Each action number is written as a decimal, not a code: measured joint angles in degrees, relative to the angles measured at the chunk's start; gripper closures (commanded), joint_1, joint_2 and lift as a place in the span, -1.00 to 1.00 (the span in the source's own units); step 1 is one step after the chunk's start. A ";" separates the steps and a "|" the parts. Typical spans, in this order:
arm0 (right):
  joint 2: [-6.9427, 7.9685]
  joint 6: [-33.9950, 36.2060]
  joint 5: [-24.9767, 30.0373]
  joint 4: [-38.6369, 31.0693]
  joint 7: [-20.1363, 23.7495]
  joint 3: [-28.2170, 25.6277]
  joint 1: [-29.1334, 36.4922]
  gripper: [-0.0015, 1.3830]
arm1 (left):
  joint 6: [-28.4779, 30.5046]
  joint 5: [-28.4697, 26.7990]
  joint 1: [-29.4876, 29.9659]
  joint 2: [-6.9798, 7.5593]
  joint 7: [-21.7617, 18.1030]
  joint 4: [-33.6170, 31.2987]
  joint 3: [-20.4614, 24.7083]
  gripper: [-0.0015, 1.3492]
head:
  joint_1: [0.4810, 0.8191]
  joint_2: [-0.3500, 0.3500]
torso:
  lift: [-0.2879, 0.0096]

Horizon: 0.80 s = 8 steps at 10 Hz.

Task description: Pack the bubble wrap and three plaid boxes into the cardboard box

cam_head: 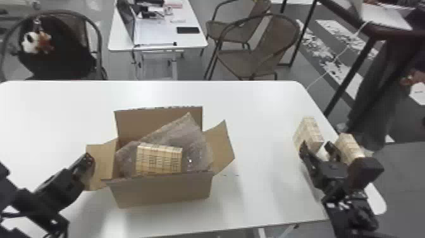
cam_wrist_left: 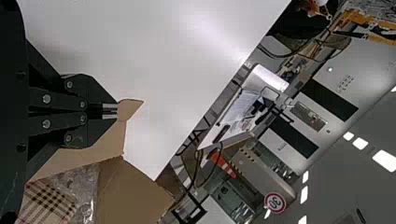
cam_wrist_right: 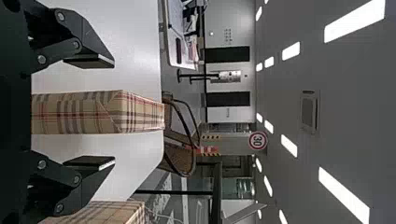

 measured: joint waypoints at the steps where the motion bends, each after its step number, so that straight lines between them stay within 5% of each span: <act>1: -0.12 -0.19 0.36 0.70 -0.47 0.00 -0.71 -0.12 | 0.04 0.00 0.01 0.00 -0.07 0.00 0.02 0.81 | 0.27 -0.35 | -0.06; 2: -0.41 -0.32 0.43 1.32 -1.10 0.00 -1.06 -0.04 | 0.07 0.00 0.01 0.00 -0.08 0.00 0.06 0.81 | 0.27 -0.36 | -0.06; 4: -0.82 0.07 0.03 2.03 -1.81 0.00 -1.43 0.72 | 0.09 0.00 0.11 0.00 -0.17 0.00 0.15 0.81 | 0.27 -0.38 | -0.06; 5: -0.93 0.39 -0.25 2.00 -2.08 0.00 -1.31 0.86 | 0.12 0.00 0.15 0.00 -0.18 0.00 0.17 0.81 | 0.27 -0.38 | -0.06; 8: -1.02 0.75 -1.76 0.44 -2.18 0.37 -0.37 0.86 | 0.26 -0.11 0.11 0.00 -0.22 0.00 0.12 0.81 | 0.27 -0.38 | -0.06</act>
